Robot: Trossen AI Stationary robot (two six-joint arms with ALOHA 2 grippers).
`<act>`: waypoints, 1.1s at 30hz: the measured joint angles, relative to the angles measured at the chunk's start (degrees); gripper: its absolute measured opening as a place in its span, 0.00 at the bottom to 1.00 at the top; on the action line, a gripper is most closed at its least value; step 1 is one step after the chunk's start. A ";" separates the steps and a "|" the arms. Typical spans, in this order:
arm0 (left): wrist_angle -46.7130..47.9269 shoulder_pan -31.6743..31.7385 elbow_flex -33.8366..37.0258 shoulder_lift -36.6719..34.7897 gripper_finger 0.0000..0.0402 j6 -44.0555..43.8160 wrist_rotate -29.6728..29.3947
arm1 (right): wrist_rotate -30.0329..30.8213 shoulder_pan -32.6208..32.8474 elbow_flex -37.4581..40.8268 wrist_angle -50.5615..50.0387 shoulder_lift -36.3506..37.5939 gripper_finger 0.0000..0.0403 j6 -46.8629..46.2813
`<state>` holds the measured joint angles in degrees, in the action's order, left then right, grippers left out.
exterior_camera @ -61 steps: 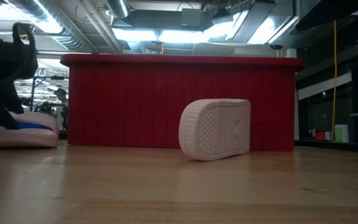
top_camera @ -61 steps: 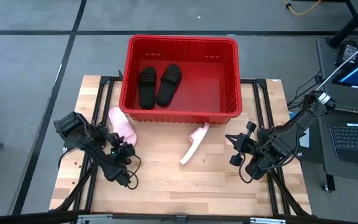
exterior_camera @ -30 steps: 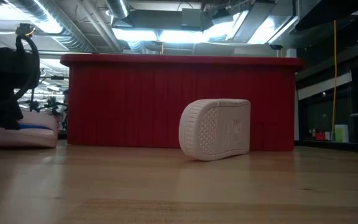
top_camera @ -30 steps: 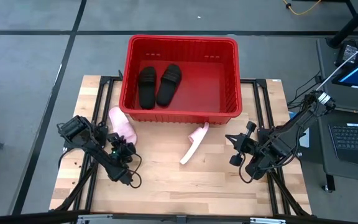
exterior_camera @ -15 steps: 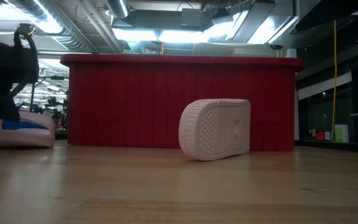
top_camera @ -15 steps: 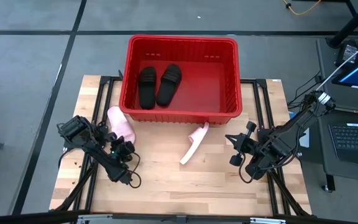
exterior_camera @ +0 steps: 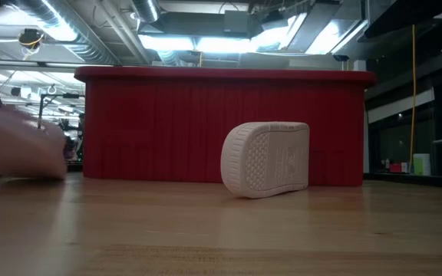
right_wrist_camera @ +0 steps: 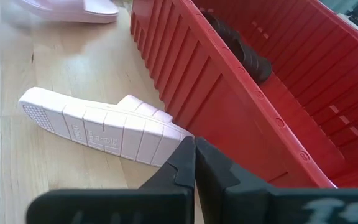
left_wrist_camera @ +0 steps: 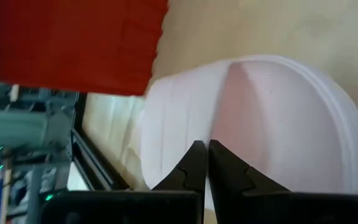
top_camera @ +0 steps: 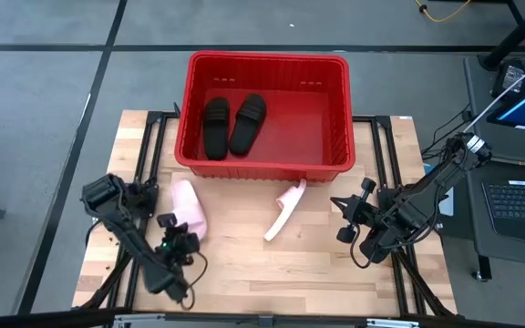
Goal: Pick and place slides into bin
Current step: Put the left pink slide into the red bin
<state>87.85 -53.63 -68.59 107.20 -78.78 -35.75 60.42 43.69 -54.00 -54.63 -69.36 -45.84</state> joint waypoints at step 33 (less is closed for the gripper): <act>2.15 -7.37 -13.64 0.00 0.01 22.32 -24.15 | -0.11 0.01 0.00 14.96 -0.02 0.02 18.18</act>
<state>90.00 -61.00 -82.24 107.20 -56.46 -59.90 60.31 43.70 -54.00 -39.67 -69.38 -27.67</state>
